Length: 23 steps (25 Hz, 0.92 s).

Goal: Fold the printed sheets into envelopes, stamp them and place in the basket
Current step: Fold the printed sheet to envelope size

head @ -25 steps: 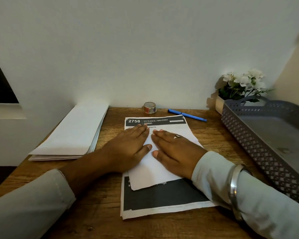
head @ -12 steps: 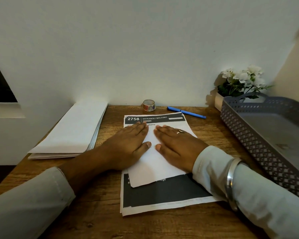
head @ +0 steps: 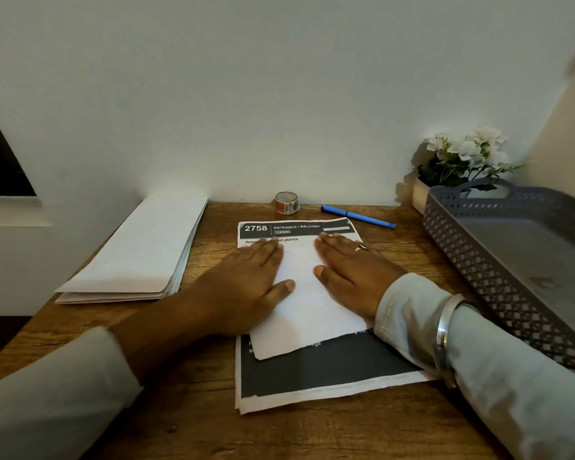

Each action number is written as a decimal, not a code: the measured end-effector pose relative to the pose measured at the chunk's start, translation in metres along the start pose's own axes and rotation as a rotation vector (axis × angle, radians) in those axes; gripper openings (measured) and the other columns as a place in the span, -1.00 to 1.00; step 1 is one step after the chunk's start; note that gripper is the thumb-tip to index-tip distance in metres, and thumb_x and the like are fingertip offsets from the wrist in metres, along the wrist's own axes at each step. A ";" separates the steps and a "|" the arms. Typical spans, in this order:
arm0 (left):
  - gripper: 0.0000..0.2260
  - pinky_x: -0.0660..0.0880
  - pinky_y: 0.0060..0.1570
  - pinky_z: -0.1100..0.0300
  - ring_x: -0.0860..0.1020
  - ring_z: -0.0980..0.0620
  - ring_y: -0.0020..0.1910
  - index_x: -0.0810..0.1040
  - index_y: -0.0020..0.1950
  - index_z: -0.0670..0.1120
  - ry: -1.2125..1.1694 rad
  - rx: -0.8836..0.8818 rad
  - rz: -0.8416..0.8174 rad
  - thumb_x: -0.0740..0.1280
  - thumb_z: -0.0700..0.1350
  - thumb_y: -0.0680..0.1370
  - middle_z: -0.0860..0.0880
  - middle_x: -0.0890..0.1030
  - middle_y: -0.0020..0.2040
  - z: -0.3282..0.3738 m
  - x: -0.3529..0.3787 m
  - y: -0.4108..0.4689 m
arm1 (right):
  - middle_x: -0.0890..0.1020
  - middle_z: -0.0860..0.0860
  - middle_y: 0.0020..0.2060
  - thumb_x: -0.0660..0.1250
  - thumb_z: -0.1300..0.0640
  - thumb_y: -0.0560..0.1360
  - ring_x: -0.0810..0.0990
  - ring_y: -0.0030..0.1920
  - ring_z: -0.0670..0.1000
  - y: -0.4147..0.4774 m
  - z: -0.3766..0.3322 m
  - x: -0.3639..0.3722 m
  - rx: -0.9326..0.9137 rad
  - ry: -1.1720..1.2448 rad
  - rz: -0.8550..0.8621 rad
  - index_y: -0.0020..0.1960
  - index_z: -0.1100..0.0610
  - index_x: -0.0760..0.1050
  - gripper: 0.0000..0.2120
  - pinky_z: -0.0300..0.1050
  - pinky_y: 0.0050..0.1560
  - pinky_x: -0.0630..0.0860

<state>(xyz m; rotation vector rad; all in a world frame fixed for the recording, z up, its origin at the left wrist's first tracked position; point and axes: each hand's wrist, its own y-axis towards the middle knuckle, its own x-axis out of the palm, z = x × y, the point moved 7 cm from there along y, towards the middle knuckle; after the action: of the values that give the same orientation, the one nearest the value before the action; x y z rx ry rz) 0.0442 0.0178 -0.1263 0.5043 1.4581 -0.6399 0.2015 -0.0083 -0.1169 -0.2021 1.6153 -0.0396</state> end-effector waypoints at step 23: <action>-0.20 0.21 0.51 0.04 0.15 -0.01 0.56 0.15 0.61 -0.01 0.109 -0.112 0.158 -0.24 0.42 0.52 -0.01 0.17 0.61 -0.026 -0.017 -0.021 | 0.11 -0.03 0.64 0.02 -0.33 0.62 0.11 0.61 0.06 0.001 0.034 -0.014 0.105 0.040 0.051 0.64 0.02 0.06 -0.30 0.09 0.59 0.14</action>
<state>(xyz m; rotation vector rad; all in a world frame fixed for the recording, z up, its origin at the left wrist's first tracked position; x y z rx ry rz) 0.0108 0.0211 -0.1096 0.5678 1.5296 -0.4085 0.2362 -0.0018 -0.1053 -0.0792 1.6531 -0.0893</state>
